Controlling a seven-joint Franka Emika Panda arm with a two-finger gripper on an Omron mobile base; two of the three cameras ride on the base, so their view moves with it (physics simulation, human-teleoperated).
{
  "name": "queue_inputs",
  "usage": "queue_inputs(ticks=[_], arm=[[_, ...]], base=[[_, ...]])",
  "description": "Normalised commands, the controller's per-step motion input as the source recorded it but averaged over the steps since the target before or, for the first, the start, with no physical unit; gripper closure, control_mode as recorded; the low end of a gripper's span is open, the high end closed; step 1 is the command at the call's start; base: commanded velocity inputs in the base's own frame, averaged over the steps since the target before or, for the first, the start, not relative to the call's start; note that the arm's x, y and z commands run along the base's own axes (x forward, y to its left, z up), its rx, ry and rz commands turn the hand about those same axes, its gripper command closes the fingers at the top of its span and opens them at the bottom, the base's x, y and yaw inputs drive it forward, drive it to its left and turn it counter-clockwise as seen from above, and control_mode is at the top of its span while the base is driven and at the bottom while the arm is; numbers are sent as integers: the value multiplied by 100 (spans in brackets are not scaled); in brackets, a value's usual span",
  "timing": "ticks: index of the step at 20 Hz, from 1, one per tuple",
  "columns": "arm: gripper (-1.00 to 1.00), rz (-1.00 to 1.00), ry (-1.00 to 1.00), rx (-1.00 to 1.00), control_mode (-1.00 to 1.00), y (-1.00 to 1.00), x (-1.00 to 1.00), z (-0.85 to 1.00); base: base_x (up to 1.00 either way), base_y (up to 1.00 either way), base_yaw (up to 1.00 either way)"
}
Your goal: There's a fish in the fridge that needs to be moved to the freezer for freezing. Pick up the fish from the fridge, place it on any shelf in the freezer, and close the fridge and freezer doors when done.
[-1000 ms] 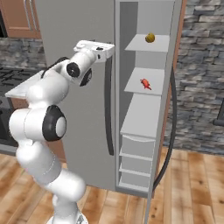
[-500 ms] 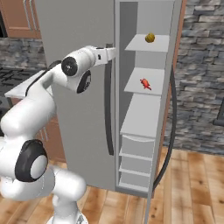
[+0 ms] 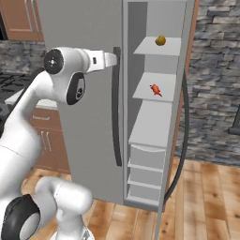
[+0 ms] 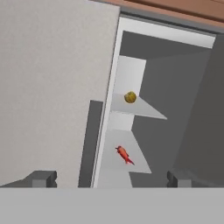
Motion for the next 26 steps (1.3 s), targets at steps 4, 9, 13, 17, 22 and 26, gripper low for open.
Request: queue_inputs(ticks=[4,9,13,17,22,26], arm=[[-100,0,0,0,-100,2,-80,-9],[-100,0,0,0,-100,0,-95,-3],[-100,0,0,0,-100,-2,-100,0],[-100,0,0,0,-100,-17,-98,0],[-100,0,4,0,-100,-27,-81,-2],[-100,0,0,0,-100,-45,-86,-2]], base=[[0,0,0],[0,0,0],[0,0,0],[0,0,0],[0,0,0],[0,0,0]])
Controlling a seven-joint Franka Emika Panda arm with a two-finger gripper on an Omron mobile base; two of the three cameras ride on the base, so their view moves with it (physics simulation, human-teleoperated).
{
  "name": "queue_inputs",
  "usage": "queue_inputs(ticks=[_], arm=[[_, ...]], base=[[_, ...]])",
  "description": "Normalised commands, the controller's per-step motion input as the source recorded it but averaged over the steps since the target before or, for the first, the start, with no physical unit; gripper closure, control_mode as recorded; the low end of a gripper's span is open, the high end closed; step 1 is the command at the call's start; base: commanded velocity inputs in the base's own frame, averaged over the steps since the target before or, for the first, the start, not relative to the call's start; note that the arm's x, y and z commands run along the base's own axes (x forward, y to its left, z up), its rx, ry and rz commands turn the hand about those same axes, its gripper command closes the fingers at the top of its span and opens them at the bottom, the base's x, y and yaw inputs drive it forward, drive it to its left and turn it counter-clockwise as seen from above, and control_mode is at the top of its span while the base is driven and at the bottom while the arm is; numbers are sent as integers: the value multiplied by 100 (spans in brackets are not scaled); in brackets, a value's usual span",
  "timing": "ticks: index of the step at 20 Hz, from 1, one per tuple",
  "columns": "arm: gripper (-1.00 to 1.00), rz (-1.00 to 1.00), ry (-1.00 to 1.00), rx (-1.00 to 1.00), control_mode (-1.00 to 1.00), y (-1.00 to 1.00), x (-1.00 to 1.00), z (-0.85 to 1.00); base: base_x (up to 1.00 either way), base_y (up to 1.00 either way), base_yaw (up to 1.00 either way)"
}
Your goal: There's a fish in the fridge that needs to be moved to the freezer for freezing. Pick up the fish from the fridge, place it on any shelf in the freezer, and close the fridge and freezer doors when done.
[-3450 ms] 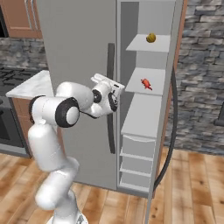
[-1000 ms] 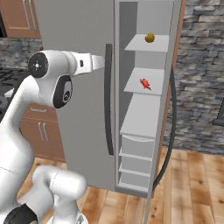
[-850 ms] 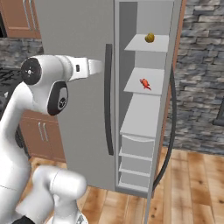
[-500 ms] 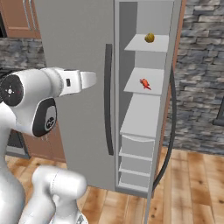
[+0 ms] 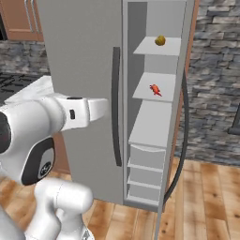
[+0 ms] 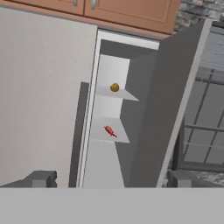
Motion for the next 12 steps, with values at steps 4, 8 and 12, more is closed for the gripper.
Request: queue_inputs(ticks=[4,8,12], arm=[[-100,0,0,0,-100,-46,-90,-4],[-100,0,0,0,-100,-64,-54,-16],[-100,3,0,0,-100,-56,-15,-20]], base=[[0,0,0],[0,0,0],[0,0,0]])
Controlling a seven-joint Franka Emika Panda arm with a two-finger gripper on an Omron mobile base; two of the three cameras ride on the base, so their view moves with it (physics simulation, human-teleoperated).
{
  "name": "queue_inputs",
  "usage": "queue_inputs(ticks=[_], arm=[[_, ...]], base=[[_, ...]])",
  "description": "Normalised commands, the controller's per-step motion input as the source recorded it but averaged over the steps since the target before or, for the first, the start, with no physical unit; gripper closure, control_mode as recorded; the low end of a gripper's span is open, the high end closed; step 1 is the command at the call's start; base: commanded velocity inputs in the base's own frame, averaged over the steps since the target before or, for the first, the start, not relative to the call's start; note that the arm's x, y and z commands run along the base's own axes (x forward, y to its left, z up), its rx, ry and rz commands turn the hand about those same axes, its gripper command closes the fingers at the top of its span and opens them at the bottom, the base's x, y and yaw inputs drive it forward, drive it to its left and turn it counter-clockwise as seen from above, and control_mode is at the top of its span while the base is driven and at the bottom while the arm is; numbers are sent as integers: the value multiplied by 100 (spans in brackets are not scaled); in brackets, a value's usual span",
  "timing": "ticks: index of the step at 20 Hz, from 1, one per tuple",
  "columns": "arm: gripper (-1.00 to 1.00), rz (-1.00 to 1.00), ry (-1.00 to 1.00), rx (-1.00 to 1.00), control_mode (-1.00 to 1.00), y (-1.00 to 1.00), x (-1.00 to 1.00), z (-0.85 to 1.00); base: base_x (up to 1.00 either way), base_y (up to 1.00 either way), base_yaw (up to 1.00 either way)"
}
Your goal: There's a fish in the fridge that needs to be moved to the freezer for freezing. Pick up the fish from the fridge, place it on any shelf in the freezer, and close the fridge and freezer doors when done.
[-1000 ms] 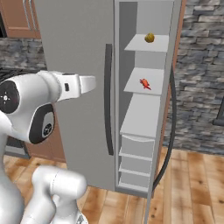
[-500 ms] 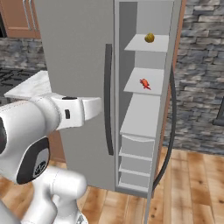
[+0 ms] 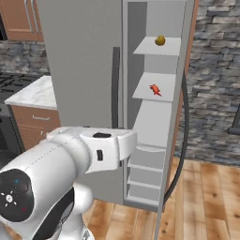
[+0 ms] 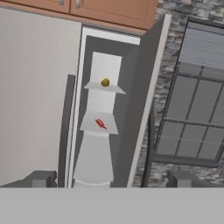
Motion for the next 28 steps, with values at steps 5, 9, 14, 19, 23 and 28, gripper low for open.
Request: queue_inputs(ticks=[5,9,14,19,23,28], arm=[[-100,13,0,0,-100,-44,0,-45],[-100,26,-1,8,-100,-34,26,-79],[-100,28,-1,6,-100,-59,19,-49],[-100,29,0,4,-100,-43,25,-44],[-100,29,0,5,-100,-22,41,-42],[-100,27,-4,6,-100,-24,50,-28]], base=[[0,0,0],[0,0,0],[0,0,0],[0,0,0],[0,0,0],[0,0,0]])
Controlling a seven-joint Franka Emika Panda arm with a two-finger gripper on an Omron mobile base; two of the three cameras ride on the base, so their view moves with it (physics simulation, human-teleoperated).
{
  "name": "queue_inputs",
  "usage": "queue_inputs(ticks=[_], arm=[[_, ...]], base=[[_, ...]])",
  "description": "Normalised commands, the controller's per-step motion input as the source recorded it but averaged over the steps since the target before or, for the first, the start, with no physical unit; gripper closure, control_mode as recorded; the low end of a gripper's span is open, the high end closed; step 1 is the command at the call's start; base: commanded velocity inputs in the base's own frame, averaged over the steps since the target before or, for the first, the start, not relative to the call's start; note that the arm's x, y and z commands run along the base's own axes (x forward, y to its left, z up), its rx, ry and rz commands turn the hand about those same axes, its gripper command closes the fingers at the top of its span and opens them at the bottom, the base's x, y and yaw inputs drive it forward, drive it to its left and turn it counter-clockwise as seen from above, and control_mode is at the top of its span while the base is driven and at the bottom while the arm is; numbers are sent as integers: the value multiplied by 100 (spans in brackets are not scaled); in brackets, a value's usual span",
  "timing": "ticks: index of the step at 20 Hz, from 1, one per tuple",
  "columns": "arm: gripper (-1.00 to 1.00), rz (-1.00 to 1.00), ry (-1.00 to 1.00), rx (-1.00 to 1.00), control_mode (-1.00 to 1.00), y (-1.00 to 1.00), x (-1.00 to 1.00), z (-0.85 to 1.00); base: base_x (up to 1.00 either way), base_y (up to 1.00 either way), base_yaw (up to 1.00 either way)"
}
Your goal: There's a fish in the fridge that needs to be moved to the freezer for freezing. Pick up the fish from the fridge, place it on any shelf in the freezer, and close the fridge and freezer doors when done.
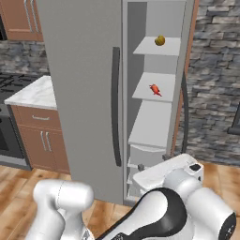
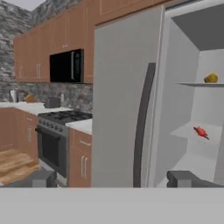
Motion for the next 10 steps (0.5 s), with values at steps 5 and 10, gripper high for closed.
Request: queue_inputs(ticks=[5,10], arm=[[-100,21,0,11,-100,-36,37,-26],[-100,13,0,13,-100,-34,42,-46]], base=[[0,0,0],[0,0,0]])
